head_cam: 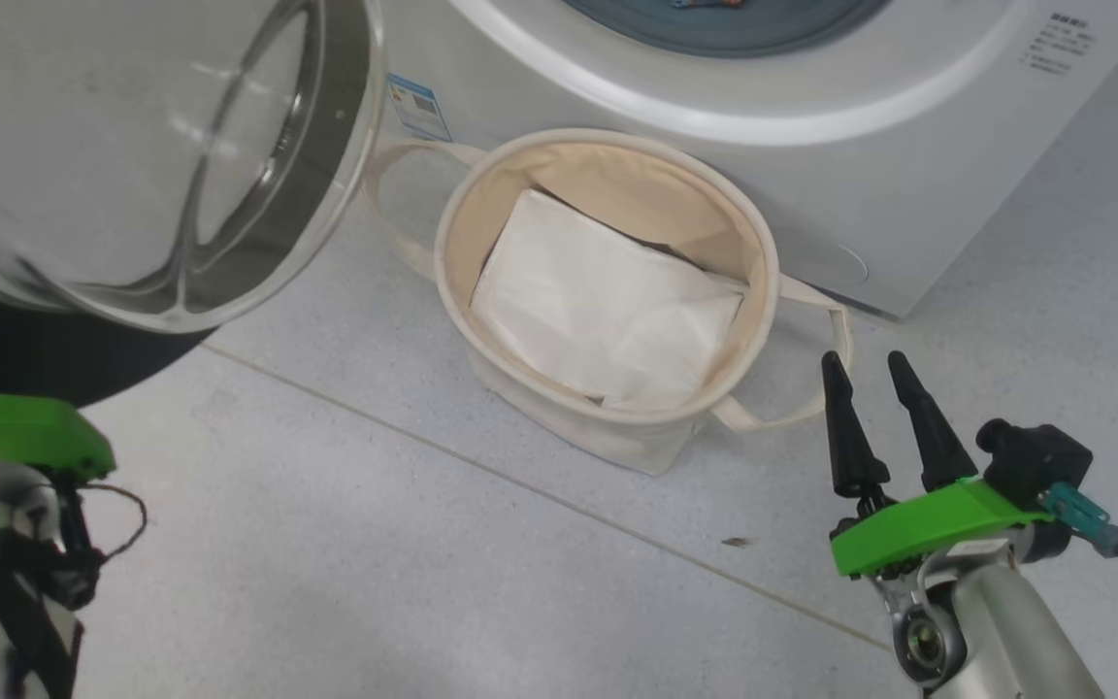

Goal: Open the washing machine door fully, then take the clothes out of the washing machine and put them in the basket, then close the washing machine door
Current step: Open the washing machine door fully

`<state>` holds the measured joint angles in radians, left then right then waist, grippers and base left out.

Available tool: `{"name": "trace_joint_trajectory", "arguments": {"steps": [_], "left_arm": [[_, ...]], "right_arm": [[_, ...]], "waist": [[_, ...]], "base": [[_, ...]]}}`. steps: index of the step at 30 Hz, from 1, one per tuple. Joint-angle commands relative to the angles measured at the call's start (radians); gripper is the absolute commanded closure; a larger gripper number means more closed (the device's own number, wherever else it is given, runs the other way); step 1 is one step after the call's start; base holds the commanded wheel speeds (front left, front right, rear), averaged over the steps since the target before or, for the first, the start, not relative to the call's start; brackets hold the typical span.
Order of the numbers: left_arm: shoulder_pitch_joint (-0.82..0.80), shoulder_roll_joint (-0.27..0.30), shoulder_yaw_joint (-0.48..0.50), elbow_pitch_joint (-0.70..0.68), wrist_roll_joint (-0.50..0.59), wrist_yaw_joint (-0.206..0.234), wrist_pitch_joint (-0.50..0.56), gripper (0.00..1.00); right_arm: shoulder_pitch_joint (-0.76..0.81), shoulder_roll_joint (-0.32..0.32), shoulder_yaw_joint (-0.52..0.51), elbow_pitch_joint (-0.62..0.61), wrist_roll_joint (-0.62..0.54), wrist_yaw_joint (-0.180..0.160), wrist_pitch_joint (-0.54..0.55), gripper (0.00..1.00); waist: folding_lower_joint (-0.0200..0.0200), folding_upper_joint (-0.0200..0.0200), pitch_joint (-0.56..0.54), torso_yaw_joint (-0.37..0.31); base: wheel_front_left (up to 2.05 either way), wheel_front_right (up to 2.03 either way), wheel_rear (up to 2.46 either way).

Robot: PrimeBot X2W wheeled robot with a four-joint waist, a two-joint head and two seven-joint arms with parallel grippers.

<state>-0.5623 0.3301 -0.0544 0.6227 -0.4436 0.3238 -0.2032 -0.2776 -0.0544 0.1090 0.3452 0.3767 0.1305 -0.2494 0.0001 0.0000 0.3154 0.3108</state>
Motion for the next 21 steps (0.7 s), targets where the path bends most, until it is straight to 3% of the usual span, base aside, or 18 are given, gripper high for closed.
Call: {"name": "trace_joint_trajectory", "arguments": {"steps": [1,8,21], "left_arm": [[-0.042,0.069,0.053,0.002,-0.014,-0.007,-0.019,1.00],[-0.092,0.083,0.086,0.113,-0.039,-0.037,-0.045,1.00],[-0.096,0.015,0.064,0.127,0.005,-0.077,-0.058,1.00]], "right_arm": [[-0.024,0.004,0.016,-0.033,-0.013,0.000,-0.012,0.00],[-0.034,0.004,0.003,-0.038,-0.029,0.000,-0.012,0.00],[-0.034,0.004,0.003,-0.045,-0.018,0.000,-0.012,0.00]], "waist": [[-0.0001,0.0000,0.013,-0.006],[-0.0001,0.0000,0.033,-0.006],[-0.0001,0.0000,-0.012,-0.010]], "base": [[0.00,0.00,0.00],[0.00,0.00,0.00],[0.00,0.00,0.00]]}}
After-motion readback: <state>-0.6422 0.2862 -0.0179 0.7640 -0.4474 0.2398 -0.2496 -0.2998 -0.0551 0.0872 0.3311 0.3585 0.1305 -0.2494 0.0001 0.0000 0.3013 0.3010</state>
